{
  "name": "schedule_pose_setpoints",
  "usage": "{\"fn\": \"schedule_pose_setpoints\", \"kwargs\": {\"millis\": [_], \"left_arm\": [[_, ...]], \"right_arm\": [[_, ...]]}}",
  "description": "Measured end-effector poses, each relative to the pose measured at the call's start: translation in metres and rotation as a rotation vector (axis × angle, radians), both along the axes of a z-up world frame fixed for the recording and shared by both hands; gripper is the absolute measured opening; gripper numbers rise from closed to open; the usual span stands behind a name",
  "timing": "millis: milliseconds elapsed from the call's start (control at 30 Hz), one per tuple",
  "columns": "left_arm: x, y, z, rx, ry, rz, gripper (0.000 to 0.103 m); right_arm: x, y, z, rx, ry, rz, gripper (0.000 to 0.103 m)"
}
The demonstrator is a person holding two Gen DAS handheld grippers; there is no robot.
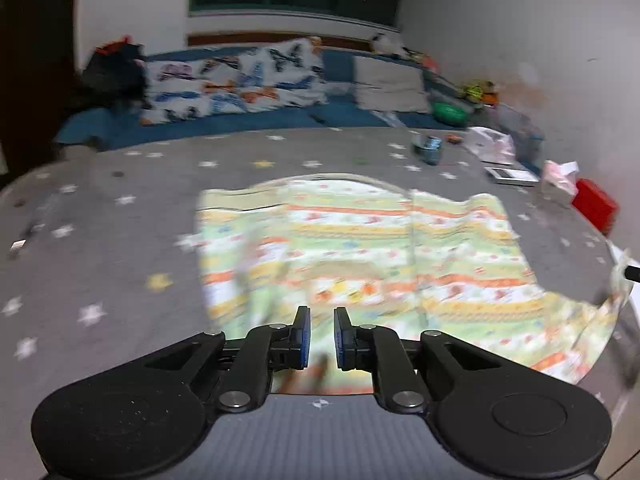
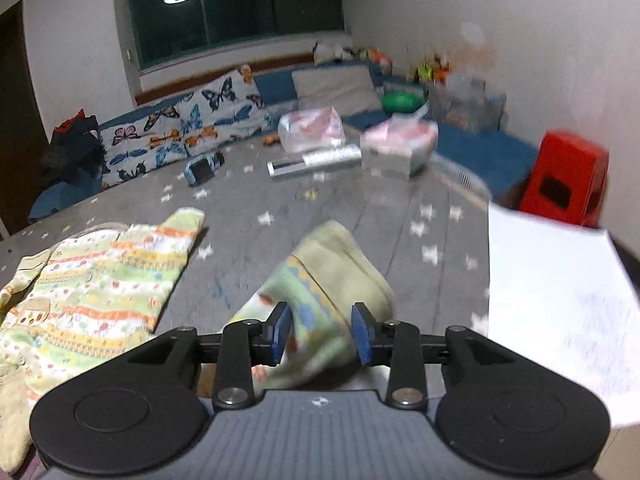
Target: Fold clothes
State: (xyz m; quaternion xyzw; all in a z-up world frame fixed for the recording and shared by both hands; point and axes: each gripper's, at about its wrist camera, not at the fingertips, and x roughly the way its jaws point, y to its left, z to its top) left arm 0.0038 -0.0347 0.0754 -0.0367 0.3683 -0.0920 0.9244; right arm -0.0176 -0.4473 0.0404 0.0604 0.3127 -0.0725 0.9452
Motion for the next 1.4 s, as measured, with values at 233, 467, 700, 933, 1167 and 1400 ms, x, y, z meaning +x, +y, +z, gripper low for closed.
{"fn": "schedule_pose_setpoints", "kwargs": {"millis": [233, 467, 700, 933, 1167, 1400], "left_arm": [[0.051, -0.021, -0.031, 0.043, 0.06, -0.023, 0.014], [0.042, 0.0, -0.051, 0.071, 0.101, 0.042, 0.014], [0.025, 0.001, -0.05, 0.085, 0.077, 0.047, 0.013], [0.007, -0.012, -0.051, 0.121, 0.054, 0.098, 0.013], [0.011, -0.007, -0.048, 0.031, 0.077, 0.119, 0.018], [0.008, 0.008, -0.015, -0.047, 0.005, 0.083, 0.044]], "right_arm": [[0.03, 0.042, 0.004, 0.034, -0.004, 0.155, 0.041], [0.084, 0.093, -0.03, 0.093, 0.094, 0.337, 0.041], [0.129, 0.131, -0.05, 0.0, 0.109, 0.354, 0.042], [0.165, 0.149, -0.056, -0.077, 0.089, 0.363, 0.05], [0.219, 0.17, -0.06, -0.091, 0.073, 0.393, 0.05], [0.242, 0.2, -0.058, -0.169, 0.096, 0.466, 0.05]]}}
